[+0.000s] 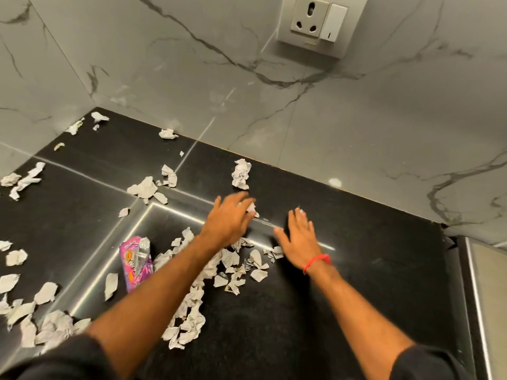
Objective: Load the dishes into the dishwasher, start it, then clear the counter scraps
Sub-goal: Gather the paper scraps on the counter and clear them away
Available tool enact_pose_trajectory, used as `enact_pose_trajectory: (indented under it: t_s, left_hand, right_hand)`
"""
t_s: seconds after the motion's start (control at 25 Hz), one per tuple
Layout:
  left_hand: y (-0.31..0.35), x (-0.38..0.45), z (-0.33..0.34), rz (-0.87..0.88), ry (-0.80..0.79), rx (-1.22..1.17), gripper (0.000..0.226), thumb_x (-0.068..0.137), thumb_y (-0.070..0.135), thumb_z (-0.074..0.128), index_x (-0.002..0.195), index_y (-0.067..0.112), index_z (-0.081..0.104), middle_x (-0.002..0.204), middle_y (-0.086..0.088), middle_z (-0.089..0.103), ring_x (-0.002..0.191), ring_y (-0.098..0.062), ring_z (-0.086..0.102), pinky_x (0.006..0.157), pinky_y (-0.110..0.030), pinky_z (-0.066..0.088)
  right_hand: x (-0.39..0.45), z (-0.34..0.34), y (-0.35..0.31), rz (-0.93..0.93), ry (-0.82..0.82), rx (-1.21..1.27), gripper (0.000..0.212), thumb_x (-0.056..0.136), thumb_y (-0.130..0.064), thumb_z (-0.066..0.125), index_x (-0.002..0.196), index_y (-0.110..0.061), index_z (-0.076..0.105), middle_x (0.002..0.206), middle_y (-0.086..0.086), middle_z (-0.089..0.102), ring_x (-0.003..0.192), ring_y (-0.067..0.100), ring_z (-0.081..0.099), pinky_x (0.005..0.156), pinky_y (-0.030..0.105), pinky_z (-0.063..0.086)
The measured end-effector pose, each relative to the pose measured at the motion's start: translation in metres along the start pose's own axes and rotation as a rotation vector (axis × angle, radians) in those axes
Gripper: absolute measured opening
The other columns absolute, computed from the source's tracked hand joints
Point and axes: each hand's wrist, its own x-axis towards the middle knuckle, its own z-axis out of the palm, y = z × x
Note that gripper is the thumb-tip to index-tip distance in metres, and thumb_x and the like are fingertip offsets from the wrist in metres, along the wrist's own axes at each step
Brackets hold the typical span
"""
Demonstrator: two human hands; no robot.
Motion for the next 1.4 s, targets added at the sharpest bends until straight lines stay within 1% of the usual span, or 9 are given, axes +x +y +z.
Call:
enact_pose_trajectory:
  t_s: [0.16, 0.36, 0.52, 0.68, 0.84, 1.08, 1.2, 1.28, 1.4]
  left_hand:
    - [-0.008, 0.079, -0.016, -0.078, -0.115, 0.129, 0.062, 0.107, 0.036, 0.036, 0.161, 0.014, 0.015, 0.17, -0.006, -0.003, 0.155, -0.031, 0.001, 0.123, -0.057, 0.015]
    - [0.003, 0.048, 0.01, -0.107, -0.206, 0.214, 0.057, 0.108, 0.039, 0.03, 0.154, 0.006, 0.03, 0.17, -0.006, 0.001, 0.155, -0.035, 0.003, 0.121, -0.055, 0.022]
    - [-0.006, -0.034, 0.016, -0.065, -0.175, 0.216, 0.058, 0.107, 0.046, 0.027, 0.155, 0.014, 0.033, 0.169, -0.001, 0.011, 0.155, -0.028, 0.009, 0.122, -0.055, 0.021]
    - [-0.025, -0.122, 0.024, -0.084, -0.137, 0.28, 0.065, 0.104, 0.057, 0.022, 0.158, 0.02, 0.026, 0.168, 0.003, 0.012, 0.156, -0.024, 0.007, 0.125, -0.056, 0.011]
    - [-0.038, -0.18, 0.027, -0.148, -0.078, 0.322, 0.06, 0.105, 0.055, 0.02, 0.157, 0.026, 0.029, 0.168, 0.004, 0.017, 0.156, -0.024, 0.01, 0.124, -0.054, 0.004]
    - [-0.051, -0.257, 0.02, -0.233, 0.144, 0.154, 0.062, 0.105, 0.059, 0.018, 0.16, 0.037, -0.001, 0.168, 0.012, -0.015, 0.154, -0.019, -0.021, 0.123, -0.053, -0.012]
    - [-0.038, -0.312, 0.031, -0.38, 0.326, 0.057, 0.058, 0.102, 0.057, 0.035, 0.155, 0.035, 0.03, 0.164, 0.005, 0.021, 0.152, -0.023, 0.015, 0.123, -0.047, 0.013]
    - [-0.027, -0.346, 0.043, -0.445, 0.396, 0.082, 0.046, 0.098, 0.056, 0.043, 0.138, 0.035, 0.052, 0.14, 0.004, 0.044, 0.127, -0.021, 0.042, 0.104, -0.042, 0.037]
    - [-0.019, -0.379, 0.061, -0.409, 0.36, 0.091, 0.034, 0.096, 0.051, 0.049, 0.118, 0.03, 0.064, 0.116, 0.004, 0.054, 0.099, -0.019, 0.053, 0.08, -0.037, 0.046]
  right_hand:
    - [-0.05, 0.029, -0.02, -0.085, -0.082, 0.045, 0.077, 0.1, -0.061, 0.024, 0.157, -0.013, 0.004, 0.165, 0.002, -0.005, 0.151, 0.014, -0.011, 0.123, 0.036, -0.007]
    - [-0.056, 0.01, -0.015, -0.068, 0.023, 0.313, 0.059, 0.1, -0.034, 0.051, 0.151, -0.013, 0.031, 0.155, 0.006, 0.036, 0.146, 0.021, 0.029, 0.11, 0.015, 0.016]
    - [-0.058, 0.023, -0.017, -0.084, -0.03, 0.199, 0.074, 0.098, -0.044, 0.05, 0.157, -0.015, 0.016, 0.165, 0.005, 0.009, 0.152, 0.017, 0.004, 0.122, 0.03, 0.002]
    - [-0.07, 0.051, -0.04, -0.079, -0.082, -0.052, 0.088, 0.093, -0.065, 0.041, 0.158, -0.019, 0.003, 0.163, 0.011, -0.017, 0.149, 0.024, -0.024, 0.117, 0.044, -0.016]
    - [-0.093, 0.078, -0.067, -0.167, -0.106, -0.033, 0.087, 0.093, -0.067, 0.034, 0.157, -0.021, -0.002, 0.163, 0.014, -0.015, 0.149, 0.027, -0.024, 0.118, 0.047, -0.015]
    - [-0.114, 0.074, -0.088, -0.359, -0.082, 0.191, 0.091, 0.09, -0.061, 0.055, 0.158, -0.025, 0.007, 0.165, 0.007, 0.004, 0.152, 0.022, 0.001, 0.123, 0.044, 0.004]
    - [-0.136, 0.069, -0.083, -0.418, 0.112, 0.108, 0.079, 0.083, -0.065, 0.06, 0.148, -0.03, 0.033, 0.147, 0.004, 0.033, 0.134, 0.024, 0.031, 0.113, 0.043, 0.033]
    - [-0.158, 0.075, -0.085, -0.594, 0.185, 0.098, 0.056, 0.082, -0.061, 0.06, 0.128, -0.03, 0.05, 0.124, 0.0, 0.044, 0.114, 0.021, 0.043, 0.097, 0.041, 0.045]
    - [-0.19, 0.1, -0.095, -0.844, 0.05, 0.054, 0.037, 0.084, -0.049, 0.061, 0.111, -0.023, 0.058, 0.11, 0.002, 0.05, 0.1, 0.022, 0.051, 0.084, 0.037, 0.051]
